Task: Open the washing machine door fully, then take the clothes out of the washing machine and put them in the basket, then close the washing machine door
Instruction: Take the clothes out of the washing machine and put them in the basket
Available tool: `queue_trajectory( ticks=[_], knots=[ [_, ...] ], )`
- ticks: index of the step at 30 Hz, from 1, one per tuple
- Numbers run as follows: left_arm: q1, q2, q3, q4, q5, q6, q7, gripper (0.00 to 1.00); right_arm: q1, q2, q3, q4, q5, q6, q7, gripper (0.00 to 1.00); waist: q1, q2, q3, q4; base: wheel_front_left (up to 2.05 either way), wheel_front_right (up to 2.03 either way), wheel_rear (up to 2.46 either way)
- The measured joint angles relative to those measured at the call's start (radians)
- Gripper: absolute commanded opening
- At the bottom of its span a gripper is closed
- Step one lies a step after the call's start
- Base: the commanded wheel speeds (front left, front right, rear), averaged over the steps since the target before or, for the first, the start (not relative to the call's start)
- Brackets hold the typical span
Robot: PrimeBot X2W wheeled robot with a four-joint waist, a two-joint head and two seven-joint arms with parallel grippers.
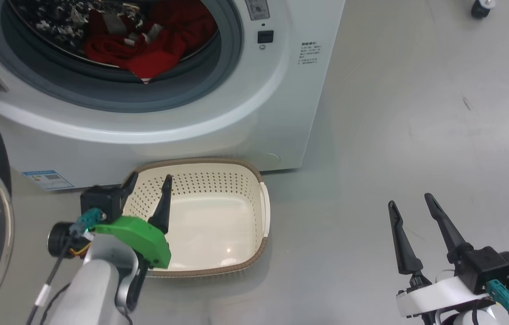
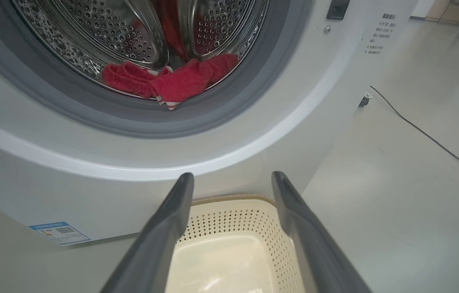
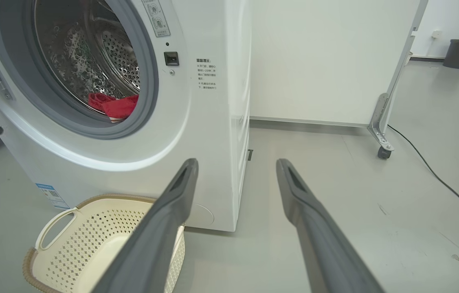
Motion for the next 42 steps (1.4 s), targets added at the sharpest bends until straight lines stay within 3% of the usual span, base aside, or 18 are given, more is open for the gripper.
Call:
queue_trajectory(
  ticks=[6, 22, 32, 42],
  knots=[
    [-0.141, 0.013, 0.037, 0.041, -0.016, -0.013, 0.057, 1.0, -0.054, 0.0, 0.002, -0.016, 0.002, 0.003, 0.0, 1.0, 0.0, 0.0, 0.078, -0.04, 0.0, 0.0, 0.0],
    [-0.511, 0.176, 0.1, 0.155, -0.032, -0.04, 0.288, 1.0, -0.161, 0.002, 0.027, -0.018, 0.048, 0.012, 0.0, 1.0, 0.0001, 0.0, 0.264, -0.179, 0.0, 0.0, 0.0],
    [-0.671, 0.271, 0.098, 0.194, -0.015, -0.056, 0.426, 1.0, -0.198, 0.004, 0.051, -0.005, 0.077, 0.015, 0.0, 1.0, 0.0001, 0.0, 0.333, -0.262, 0.0, 0.0, 0.0],
    [-0.791, 0.327, 0.119, 0.214, -0.015, -0.063, 0.502, 1.0, -0.225, 0.005, 0.077, -0.006, 0.122, 0.015, 0.0, 1.0, 0.0001, 0.0, 0.391, -0.312, 0.0, 0.0, 0.0]
  ],
)
